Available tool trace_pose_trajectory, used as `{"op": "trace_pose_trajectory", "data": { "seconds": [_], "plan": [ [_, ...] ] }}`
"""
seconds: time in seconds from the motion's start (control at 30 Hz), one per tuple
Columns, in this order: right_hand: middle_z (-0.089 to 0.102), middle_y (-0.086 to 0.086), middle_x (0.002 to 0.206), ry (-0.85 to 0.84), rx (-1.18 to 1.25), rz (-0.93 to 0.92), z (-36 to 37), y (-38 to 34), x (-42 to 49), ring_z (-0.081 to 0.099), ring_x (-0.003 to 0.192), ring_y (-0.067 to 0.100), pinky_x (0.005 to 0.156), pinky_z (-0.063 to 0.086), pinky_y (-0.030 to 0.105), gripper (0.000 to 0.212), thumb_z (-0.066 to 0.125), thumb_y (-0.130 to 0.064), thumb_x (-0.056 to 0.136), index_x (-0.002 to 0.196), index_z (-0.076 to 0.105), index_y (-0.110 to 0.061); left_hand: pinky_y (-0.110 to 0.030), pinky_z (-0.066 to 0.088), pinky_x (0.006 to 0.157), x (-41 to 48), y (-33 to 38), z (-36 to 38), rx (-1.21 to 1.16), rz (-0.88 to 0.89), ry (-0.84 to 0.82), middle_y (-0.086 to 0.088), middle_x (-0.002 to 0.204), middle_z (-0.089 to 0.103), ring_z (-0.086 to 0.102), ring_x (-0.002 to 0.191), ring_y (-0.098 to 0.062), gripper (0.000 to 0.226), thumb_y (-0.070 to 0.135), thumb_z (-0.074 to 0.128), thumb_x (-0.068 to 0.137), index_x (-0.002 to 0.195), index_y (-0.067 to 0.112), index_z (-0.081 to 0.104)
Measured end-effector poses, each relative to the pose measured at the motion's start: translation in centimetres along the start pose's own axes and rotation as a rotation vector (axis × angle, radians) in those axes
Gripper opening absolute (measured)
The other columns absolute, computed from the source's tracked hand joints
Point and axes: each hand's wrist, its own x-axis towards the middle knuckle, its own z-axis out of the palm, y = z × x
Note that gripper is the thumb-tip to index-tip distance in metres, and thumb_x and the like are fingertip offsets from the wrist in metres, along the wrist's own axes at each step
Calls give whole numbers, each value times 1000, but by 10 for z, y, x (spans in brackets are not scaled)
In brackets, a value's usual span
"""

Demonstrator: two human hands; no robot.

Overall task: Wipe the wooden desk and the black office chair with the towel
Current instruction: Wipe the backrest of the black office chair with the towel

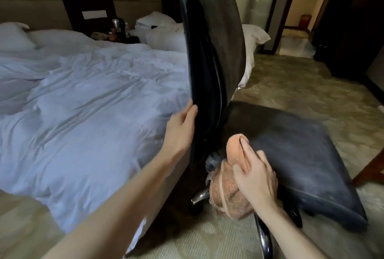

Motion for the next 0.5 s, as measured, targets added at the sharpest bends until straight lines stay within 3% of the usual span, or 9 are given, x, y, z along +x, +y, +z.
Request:
{"op": "trace_pose_trajectory", "data": {
  "seconds": [0.07, 0.17, 0.23, 0.3, 0.37, 0.43, 0.5],
  "plan": [
    [53, 9, 140, -9, 76, 46, -7, -12, 13, 61, 119, 36, 96, 53, 44, 79, 68, -33, 89, 156, 31, -52, -17, 38, 115, 5, 3, -2, -22, -57, -3, 19, 141, 59, 48, 133, 8, 39, 38, 45, 109, 142, 23, 61],
    [48, 7, 153, -92, 131, 67, -24, -42, 20, 55, 131, 30, 105, 46, 36, 79, 69, -30, 91, 155, 30, -53, 1, 44, 80, 15, 30, -6, -53, -184, -72, 36, 95, 71, 61, 99, 21, 29, 30, 43, 110, 111, 37, 71],
    [41, 8, 160, -134, 155, 86, -45, -70, 26, 52, 137, 30, 109, 42, 35, 77, 68, -31, 92, 155, 28, -53, 2, 42, 72, 25, 51, -17, -89, -291, -123, 32, 86, 71, 63, 94, 19, 27, 34, 44, 108, 103, 33, 70],
    [36, 9, 163, -151, 204, 150, -72, -102, 34, 48, 141, 30, 112, 41, 38, 77, 67, -31, 94, 155, 25, -54, -5, 45, 83, 41, 79, -38, -50, -396, -194, 29, 98, 70, 62, 106, 12, 33, 50, 42, 102, 104, 32, 69],
    [38, 8, 161, -136, 283, 229, -104, -134, 41, 45, 143, 30, 112, 41, 42, 77, 68, -29, 95, 155, 26, -54, -28, 46, 106, 59, 114, -68, -30, -466, -198, 17, 119, 66, 58, 119, -2, 49, 60, 39, 95, 117, 25, 66],
    [46, 7, 154, -96, 330, 278, -143, -164, 54, 48, 138, 29, 110, 42, 44, 75, 69, -27, 94, 154, 30, -52, -40, 42, 112, 83, 159, -96, -50, -512, -128, 7, 129, 63, 56, 126, -12, 55, 57, 37, 102, 132, 18, 62],
    [52, 3, 142, -39, 341, 277, -179, -189, 73, 56, 127, 28, 105, 49, 47, 75, 70, -26, 93, 153, 33, -51, -39, 41, 111, 114, 204, -119, -58, -532, -35, 0, 135, 62, 56, 127, -17, 56, 50, 35, 108, 138, 11, 60]
  ]
}}
